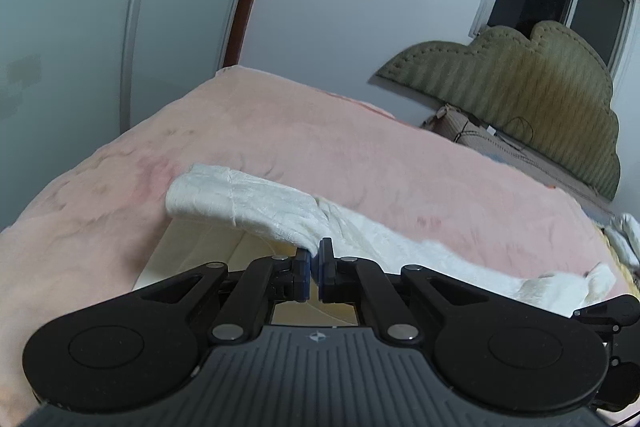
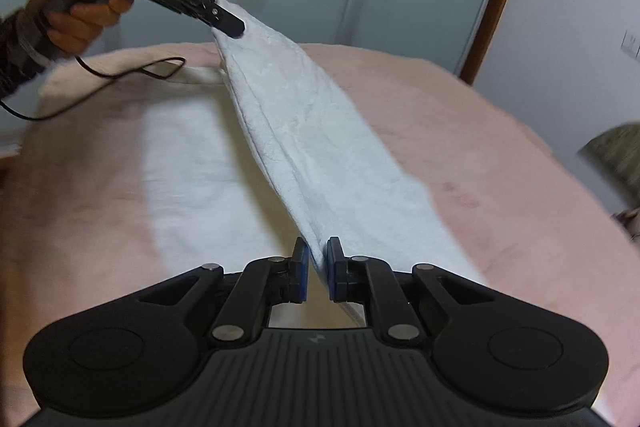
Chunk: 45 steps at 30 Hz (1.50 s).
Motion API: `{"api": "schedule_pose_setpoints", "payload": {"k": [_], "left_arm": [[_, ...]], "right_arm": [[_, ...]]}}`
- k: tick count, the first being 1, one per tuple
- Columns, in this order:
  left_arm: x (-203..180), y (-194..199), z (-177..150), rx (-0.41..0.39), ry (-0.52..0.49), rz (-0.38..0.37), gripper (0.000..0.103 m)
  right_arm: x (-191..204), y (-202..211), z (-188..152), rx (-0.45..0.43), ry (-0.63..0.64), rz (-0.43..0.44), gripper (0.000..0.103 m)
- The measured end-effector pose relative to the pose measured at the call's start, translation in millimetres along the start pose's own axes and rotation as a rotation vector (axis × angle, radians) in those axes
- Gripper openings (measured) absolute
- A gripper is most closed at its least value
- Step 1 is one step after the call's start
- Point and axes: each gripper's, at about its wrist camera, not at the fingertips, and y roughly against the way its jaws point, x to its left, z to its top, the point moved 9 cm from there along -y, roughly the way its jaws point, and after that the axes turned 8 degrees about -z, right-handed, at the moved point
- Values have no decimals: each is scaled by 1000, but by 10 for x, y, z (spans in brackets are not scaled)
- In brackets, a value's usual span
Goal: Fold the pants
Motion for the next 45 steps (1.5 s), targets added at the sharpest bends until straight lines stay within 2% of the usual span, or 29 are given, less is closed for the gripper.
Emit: {"api": "schedule_pose_setpoints", "payload": {"k": [7,9,14,18,21,24,25,29,33,35,36,38,40,42,45], "left_arm": [[91,253,-318,37,-23,24,4],[154,210,-422,60,-20,32,4],[391,-19,-762,134,-17,110,5],[385,-16,-839,112,-74,147,9],[377,16,-833,107,-97,191,18],[336,98,-794,88,-87,237,34],[313,148,-779,74,-86,264,37],[186,364,-698,8,-79,338,37],[-134,449,-616,-36,-138,345,43],[-308,406,-612,-40,-170,356,45],[-398,368,-622,-35,-177,343,45],[-630,270,-654,-12,-191,268,45],[-910,159,-705,17,-243,182,45],[-1231,41,-772,32,-337,102,45],[-1717,-129,-937,45,-465,-19,46]], "right_arm": [[320,51,-183,22,-84,92,9],[361,-5,-226,26,-67,81,9],[428,-192,-298,26,-95,64,9],[505,-226,-385,16,-101,30,9],[512,-223,-410,-3,-156,14,9],[570,-194,-442,-23,-186,-27,9],[579,-194,-443,-27,-190,-41,9],[632,-104,-415,-38,-177,-103,11],[577,129,-459,-63,-202,-133,14],[493,155,-534,-31,-230,-168,20],[464,152,-592,-8,-236,-190,26],[450,132,-722,44,-250,-200,27],[440,232,-752,22,-274,-191,27],[311,382,-791,-21,-352,-180,27],[-218,595,-1017,-68,-583,-277,27]]}}
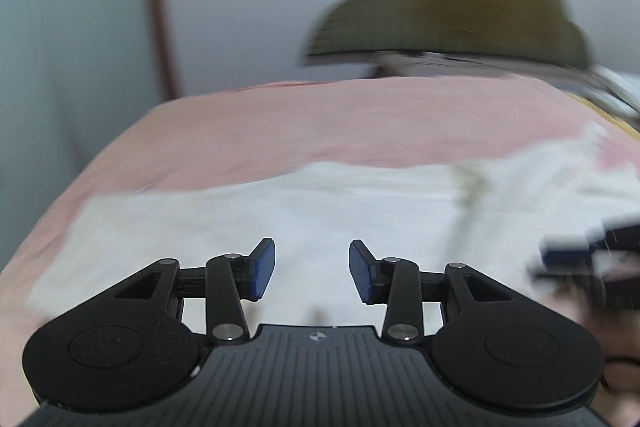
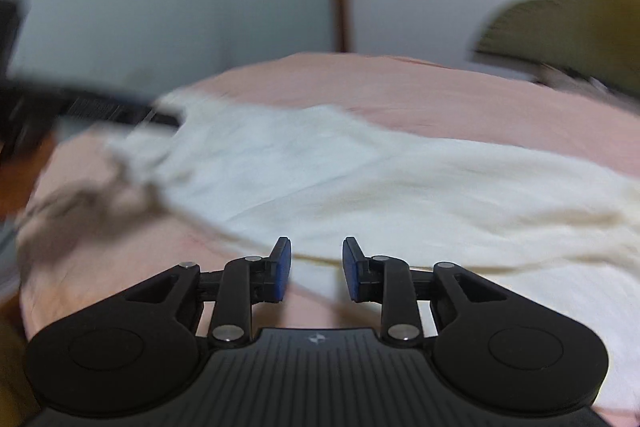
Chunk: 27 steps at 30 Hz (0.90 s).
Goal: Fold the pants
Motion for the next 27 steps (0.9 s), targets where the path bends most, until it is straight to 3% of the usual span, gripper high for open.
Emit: {"api": "schedule_pose_setpoints", "payload": {"k": [3,6,9,11,17,21,23,25,27], "left_arm": [[-490,-163,2,-11,-132,-113,47],[-912,-293,-73,-32,-283,-204,49],[-1223,-439,-158,-29,-422,-260,49],[-1325,-579,-216,-1,-472,-273,49],[-1426,-921,-310,45,-588,-243,49],[-1437,-1078,-319,14,-617,-179,48],[-1463,-1120,-306,-13,-621,-160,36],[-1531,-1129,-283,-30,-617,-155,6],[-1545,-1057,-288,-48,-590,-179,3]], "right_arm": [[-786,74,-26,-22,-341,-113,28],[-1347,57,-217,-9,-656,-82,28],[-1471,-77,-325,9,-813,13,28],[-1470,-191,-307,9,-864,67,28],[-1515,-458,-204,-47,-979,90,27],[-1528,-308,-113,-139,-932,43,13],[-1491,-194,-123,-180,-933,44,12],[-1485,-67,-106,-205,-927,39,12],[-1471,56,-93,-226,-918,32,12]]}}
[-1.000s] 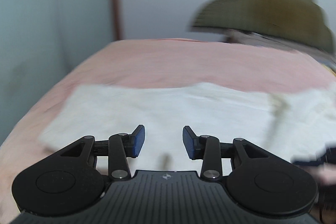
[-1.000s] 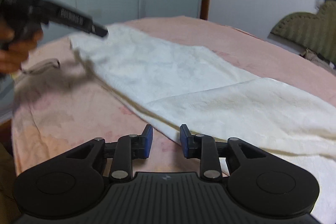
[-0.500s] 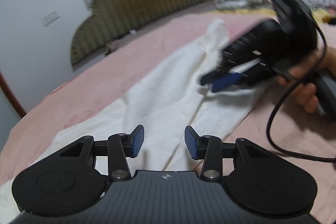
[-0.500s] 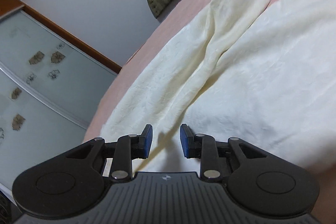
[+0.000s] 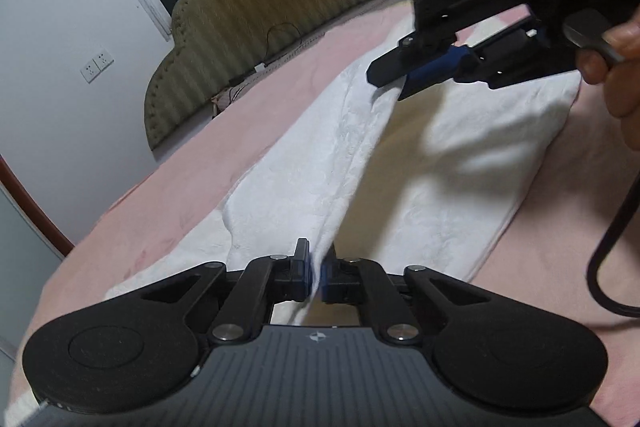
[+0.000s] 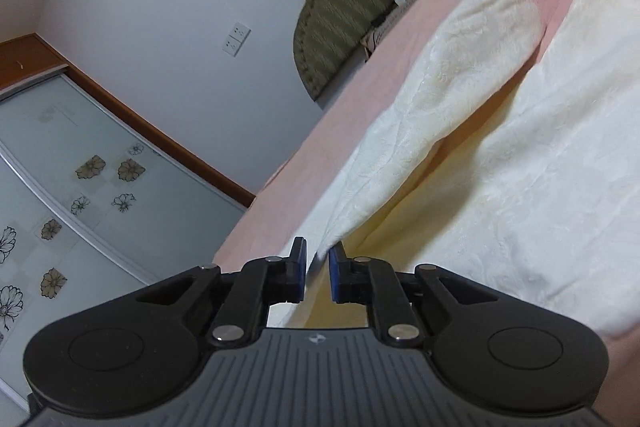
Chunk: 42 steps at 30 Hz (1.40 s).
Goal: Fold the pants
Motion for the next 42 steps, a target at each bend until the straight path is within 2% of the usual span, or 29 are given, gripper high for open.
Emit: {"api": "schedule_pose_setpoints", "payload": {"k": [3,6,7,9,11,12,16,20,22,25,27,30,32,34,37,38,39,40,42], "left_arm": [[-20,75,31,-32,22,-16,3],[0,30,19,-18,68,-31,3],[-5,47,27,-13,82,-33,3],[13,40,41,-9,99,-40,3],[42,36,48,-6,110,-42,3],[46,33,46,-2,113,-44,3],[55,2,26,17,109,-46,6],[49,-32,30,30,107,-40,7],[65,-59,24,36,116,-44,7],[75,-66,29,41,126,-48,7],[81,-74,28,44,132,-49,7],[114,-98,39,53,148,-50,7],[189,-115,60,54,184,-31,6],[337,-88,106,31,260,21,6],[547,28,171,-25,364,79,7],[576,63,180,-32,369,88,7],[568,69,174,-19,349,85,7],[509,62,163,11,309,67,6],[350,38,101,62,239,19,7]], "right_arm": [[41,154,-29,-3,72,-21,12],[-48,118,-44,44,101,-75,14],[-115,94,-26,53,78,-89,17],[-235,45,71,39,19,-98,34],[-405,38,217,-1,-51,-96,47],[-471,29,307,-20,-92,-90,50],[-709,69,772,-128,-262,-51,50],[-711,179,1168,-224,-254,-26,50],[-767,185,1276,-245,-238,-75,50],[-914,91,1323,-207,-255,-123,44],[-1002,12,1310,-183,-257,-177,23],[-1059,-71,1311,-161,-240,-235,11],[-966,-91,1399,-150,-196,-247,9],[-680,-5,1538,-186,-85,-223,9],[43,354,1657,-319,235,-130,9],[248,502,1624,-362,340,-91,9],[326,607,1577,-374,385,-74,8],[287,672,1535,-349,382,-102,8],[-53,717,1452,-255,288,-207,8]]}}
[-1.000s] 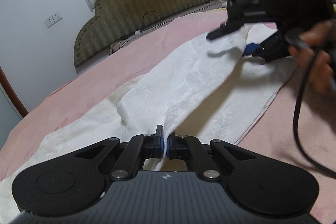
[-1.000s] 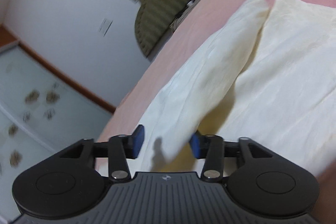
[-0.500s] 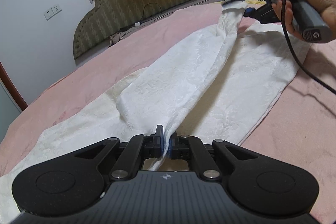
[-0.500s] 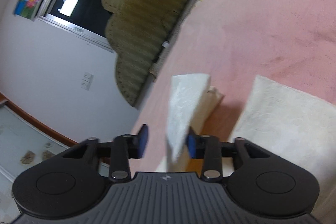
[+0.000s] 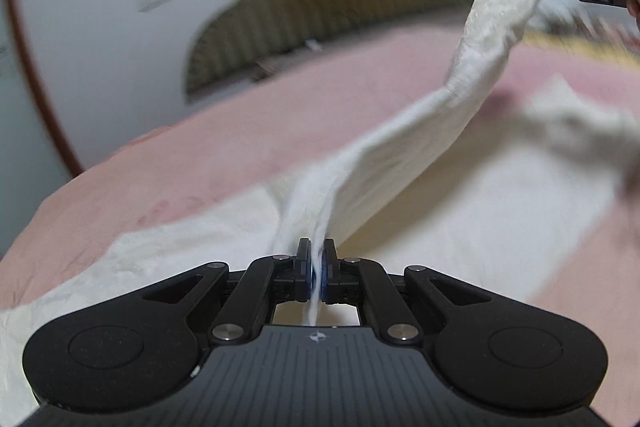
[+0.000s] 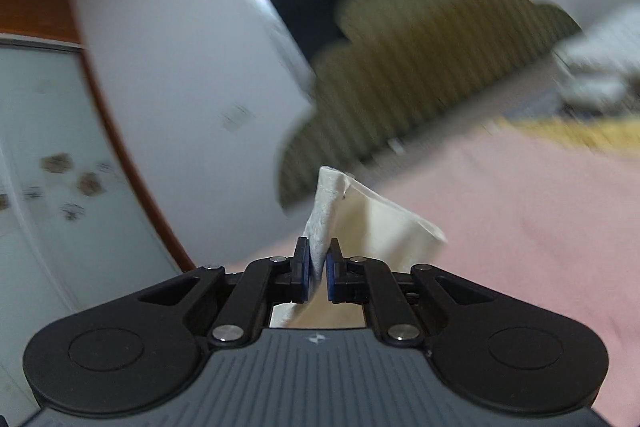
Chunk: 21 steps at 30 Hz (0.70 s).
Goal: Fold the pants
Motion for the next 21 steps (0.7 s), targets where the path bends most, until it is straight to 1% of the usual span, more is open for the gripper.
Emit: {"api": "schedule_pose_setpoints", "payload": {"k": [2,3,4,6,7,9,10,11,12,13,14,15,16,17,18,19,20,21], "left_arm": [[-159,5,-103,29,-55,-53,7],[-226,16,-149,34,-76,-73,7],[-275,19,-176,34,-99,-76,7],[-301,10,-178,32,-131,-49,7],[-261,6,-182,34,-118,-41,7],[-115,-5,-107,26,-41,-16,7],[-10,12,-53,8,9,15,7],[121,51,14,-20,62,58,7],[212,102,61,-50,105,93,7],[283,172,121,-81,137,118,7],[313,233,171,-104,141,129,7],[294,279,191,-119,116,130,7],[203,309,210,-116,55,117,7],[86,309,182,-95,-22,96,7],[-65,297,121,-69,-99,68,7],[-200,291,46,-55,-157,39,10],[-323,292,-29,-47,-202,8,10],[-439,282,-123,-35,-244,-10,10]], "right_arm": [[-462,2,-234,115,-116,-110,9],[-646,15,-345,150,-167,-138,9],[-795,20,-451,180,-211,-160,9],[-924,20,-587,217,-261,-170,9],[-905,-16,-599,230,-268,-159,9],[-745,-129,-490,237,-248,-114,9],[-621,-175,-369,218,-226,-83,9],[-458,-185,-235,178,-204,-39,9],[-290,-146,-84,128,-178,10,9],[-91,-92,73,57,-132,68,9],[26,16,200,-10,-91,115,9],[90,146,280,-61,-63,152,9],[72,243,302,-83,-50,155,9],[-25,288,260,-70,-47,109,8],[-195,298,148,-30,-44,35,9],[-412,286,-5,28,-39,-57,9],[-665,279,-197,95,-48,-152,9],[-895,292,-373,147,-82,-200,9]]}}
